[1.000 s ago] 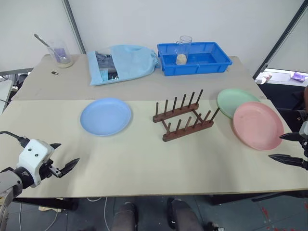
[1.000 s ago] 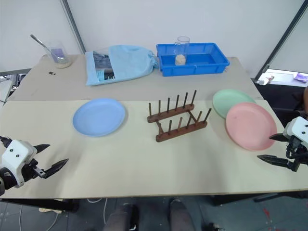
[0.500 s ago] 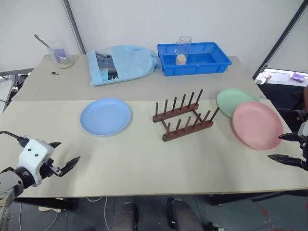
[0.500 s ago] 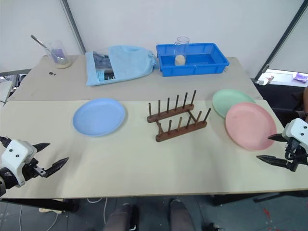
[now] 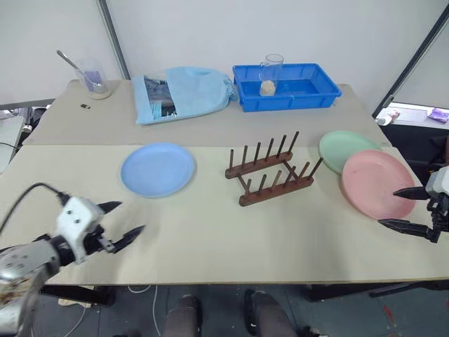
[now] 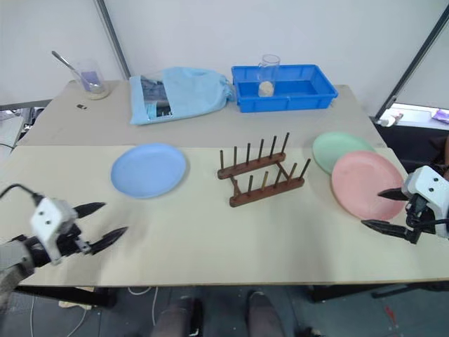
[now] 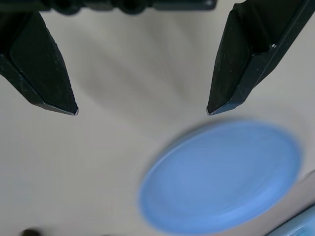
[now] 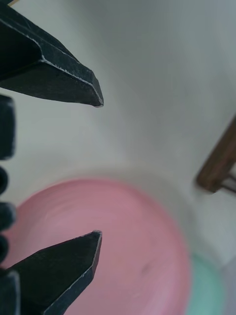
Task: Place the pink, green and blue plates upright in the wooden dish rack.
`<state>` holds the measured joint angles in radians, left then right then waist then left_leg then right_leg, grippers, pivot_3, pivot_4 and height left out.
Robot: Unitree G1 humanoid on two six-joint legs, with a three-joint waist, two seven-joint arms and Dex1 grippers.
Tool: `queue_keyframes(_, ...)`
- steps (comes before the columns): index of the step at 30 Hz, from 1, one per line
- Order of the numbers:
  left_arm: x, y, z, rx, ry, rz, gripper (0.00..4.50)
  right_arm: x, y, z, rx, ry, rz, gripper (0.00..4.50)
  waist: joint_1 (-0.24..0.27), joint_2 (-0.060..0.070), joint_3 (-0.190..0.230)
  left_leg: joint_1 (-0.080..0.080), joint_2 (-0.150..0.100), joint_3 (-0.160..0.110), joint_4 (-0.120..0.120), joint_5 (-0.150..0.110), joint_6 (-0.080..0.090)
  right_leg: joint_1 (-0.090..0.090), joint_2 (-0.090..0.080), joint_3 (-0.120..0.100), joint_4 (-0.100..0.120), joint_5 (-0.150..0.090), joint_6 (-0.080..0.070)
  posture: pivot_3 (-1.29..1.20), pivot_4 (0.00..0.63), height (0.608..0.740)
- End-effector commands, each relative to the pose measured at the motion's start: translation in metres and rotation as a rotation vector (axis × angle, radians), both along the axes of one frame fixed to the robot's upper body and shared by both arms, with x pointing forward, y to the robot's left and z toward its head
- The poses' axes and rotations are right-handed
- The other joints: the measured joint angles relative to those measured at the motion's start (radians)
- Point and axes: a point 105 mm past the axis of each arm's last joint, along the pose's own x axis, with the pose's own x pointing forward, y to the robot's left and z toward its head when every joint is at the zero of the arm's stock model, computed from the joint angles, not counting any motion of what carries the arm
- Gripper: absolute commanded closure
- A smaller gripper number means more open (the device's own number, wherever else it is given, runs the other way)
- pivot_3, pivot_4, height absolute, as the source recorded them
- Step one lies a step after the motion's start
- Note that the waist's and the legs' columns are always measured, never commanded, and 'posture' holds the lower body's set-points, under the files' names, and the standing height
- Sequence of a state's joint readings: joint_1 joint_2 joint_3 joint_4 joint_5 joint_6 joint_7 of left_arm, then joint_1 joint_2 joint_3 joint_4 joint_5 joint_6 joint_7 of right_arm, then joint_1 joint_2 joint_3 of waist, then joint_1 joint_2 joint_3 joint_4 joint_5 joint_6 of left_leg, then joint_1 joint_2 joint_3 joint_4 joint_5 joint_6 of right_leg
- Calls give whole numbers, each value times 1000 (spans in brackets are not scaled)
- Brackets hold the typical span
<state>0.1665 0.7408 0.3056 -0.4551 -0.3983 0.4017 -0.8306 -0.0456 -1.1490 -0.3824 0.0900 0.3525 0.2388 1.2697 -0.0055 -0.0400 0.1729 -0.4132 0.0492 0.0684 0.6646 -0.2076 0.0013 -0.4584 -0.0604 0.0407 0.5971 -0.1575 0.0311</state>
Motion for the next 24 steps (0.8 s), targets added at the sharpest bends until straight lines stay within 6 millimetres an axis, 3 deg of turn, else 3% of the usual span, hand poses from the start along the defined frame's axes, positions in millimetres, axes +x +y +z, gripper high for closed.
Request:
queue_keyframes(1, 6, -41, 2, -41, -23, -108, 0, -7, 24, 20, 51, -42, 49, 32, 2, 0, 0, 0, 0, 0, 0, 0, 0, 0, 0, 0, 0, 0, 0, 0, 150, 720)
queue_keyframes(5, 30, -93, -10, -115, -29, -172, 0, -19, 63, 26, 139, -34, 108, 32, 9, 0, 0, 1, -1, -1, 2, 3, 5, 2, 1, 0, 4, 0, 1, 0, 150, 720)
queue_keyframes(8, 43, -121, -18, -154, -31, -189, 0, -23, 75, 27, 152, -41, 107, 32, 11, -1, 0, 1, -1, -2, 4, 5, 8, 2, 1, 1, 6, 0, 1, 0, 150, 720)
queue_keyframes(13, 65, -163, -34, -161, -28, -206, 0, -29, 81, 23, 171, -42, 77, 32, 16, -1, 0, -1, -2, -4, 7, 5, 8, 2, 2, 1, 7, 0, 1, 0, 150, 720)
queue_keyframes(21, 97, -208, -47, -173, -8, -194, 0, -33, 85, 22, 182, -52, 52, 32, 14, -2, 0, -3, -4, -8, 14, 5, 8, 3, 2, 1, 10, 1, 1, 0, 150, 720)
queue_keyframes(24, 104, -215, -51, -162, -3, -187, 845, -34, 86, 22, 184, -54, 48, 0, 13, -2, 0, -3, -4, -9, 14, 5, 8, 3, 2, 1, 11, 1, 1, 0, 150, 720)
